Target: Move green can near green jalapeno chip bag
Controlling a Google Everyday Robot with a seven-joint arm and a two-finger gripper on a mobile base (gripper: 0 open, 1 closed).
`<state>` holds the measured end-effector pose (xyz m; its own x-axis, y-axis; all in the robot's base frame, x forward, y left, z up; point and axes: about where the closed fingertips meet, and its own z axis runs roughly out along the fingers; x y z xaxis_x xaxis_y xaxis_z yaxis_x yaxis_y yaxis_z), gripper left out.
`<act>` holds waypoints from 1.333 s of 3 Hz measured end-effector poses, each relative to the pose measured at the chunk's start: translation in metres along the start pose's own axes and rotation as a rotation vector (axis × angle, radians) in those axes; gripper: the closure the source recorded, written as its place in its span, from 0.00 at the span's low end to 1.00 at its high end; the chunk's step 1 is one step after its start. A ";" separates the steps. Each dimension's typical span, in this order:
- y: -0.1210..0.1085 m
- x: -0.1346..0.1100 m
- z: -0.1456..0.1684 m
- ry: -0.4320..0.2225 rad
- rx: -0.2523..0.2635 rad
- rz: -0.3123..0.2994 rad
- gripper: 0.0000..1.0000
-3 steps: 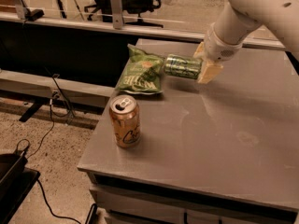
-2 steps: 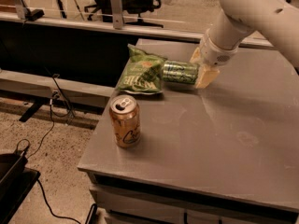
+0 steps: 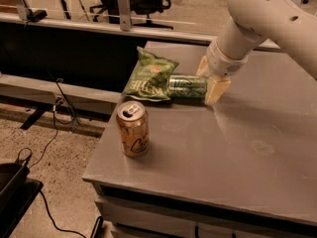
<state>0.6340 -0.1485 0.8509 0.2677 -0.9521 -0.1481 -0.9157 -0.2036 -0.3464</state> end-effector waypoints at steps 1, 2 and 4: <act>0.005 -0.006 0.000 -0.003 0.000 -0.020 0.00; 0.007 -0.008 0.000 -0.004 -0.001 -0.027 0.00; 0.008 0.042 -0.050 -0.168 0.060 0.007 0.00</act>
Offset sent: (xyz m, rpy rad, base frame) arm -0.0033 -0.0278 0.0157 0.0502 0.0568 -0.0286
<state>0.6233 -0.2016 0.8883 0.3121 -0.9009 -0.3015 -0.8996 -0.1782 -0.3988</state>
